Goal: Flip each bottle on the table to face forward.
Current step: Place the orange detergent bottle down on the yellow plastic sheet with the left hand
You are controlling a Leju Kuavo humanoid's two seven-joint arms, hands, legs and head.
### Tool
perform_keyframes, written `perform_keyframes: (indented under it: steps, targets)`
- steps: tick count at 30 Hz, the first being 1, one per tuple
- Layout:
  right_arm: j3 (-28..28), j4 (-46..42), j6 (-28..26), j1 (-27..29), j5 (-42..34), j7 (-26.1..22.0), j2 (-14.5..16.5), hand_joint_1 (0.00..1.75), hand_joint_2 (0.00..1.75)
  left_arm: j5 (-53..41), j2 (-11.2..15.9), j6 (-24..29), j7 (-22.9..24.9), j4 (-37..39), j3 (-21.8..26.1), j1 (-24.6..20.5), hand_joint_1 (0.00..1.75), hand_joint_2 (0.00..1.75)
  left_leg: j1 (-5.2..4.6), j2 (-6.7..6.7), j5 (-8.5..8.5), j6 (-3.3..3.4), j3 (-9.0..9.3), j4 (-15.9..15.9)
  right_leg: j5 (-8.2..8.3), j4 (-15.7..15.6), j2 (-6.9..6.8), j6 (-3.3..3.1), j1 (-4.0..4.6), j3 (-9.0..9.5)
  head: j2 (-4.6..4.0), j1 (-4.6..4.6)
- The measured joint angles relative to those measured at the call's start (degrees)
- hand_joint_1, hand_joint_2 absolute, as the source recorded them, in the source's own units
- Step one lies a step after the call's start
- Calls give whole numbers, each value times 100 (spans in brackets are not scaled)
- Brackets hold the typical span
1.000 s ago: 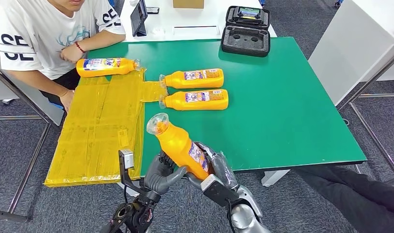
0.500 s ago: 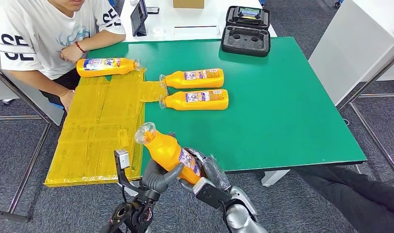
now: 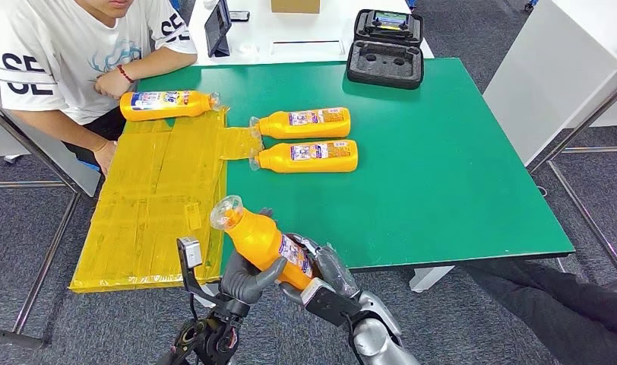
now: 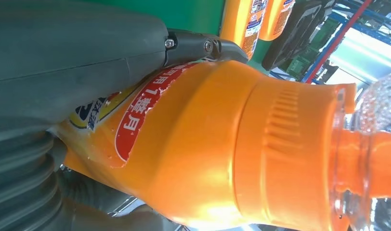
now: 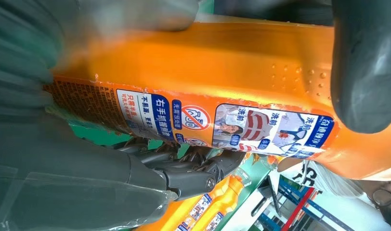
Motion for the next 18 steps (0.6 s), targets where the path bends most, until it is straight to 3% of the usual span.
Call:
perform_keyframes:
  steps: [1, 2, 18]
  targets:
    - [1, 8, 0, -3, 0, -3, 0, 175, 175, 0, 0, -3, -1, 0, 1, 2, 172, 175, 0, 0, 0, 0, 0, 0, 0, 0, 0, 0, 0, 0, 0, 0]
    - [1, 17, 0, -7, -1, -7, 0, 175, 175, -2, 0, -10, -1, 0, 3, 3, 175, 175, 0, 0, 0, 0, 0, 0, 0, 0, 0, 0, 0, 0, 0, 0]
    - [17, 46, 7, -30, 1, -21, 28, 175, 175, -85, 3, -93, -30, 2, 97, 15, 175, 175, 0, 0, 0, 0, 0, 0, 0, 0, 0, 0, 0, 0, 0, 0]
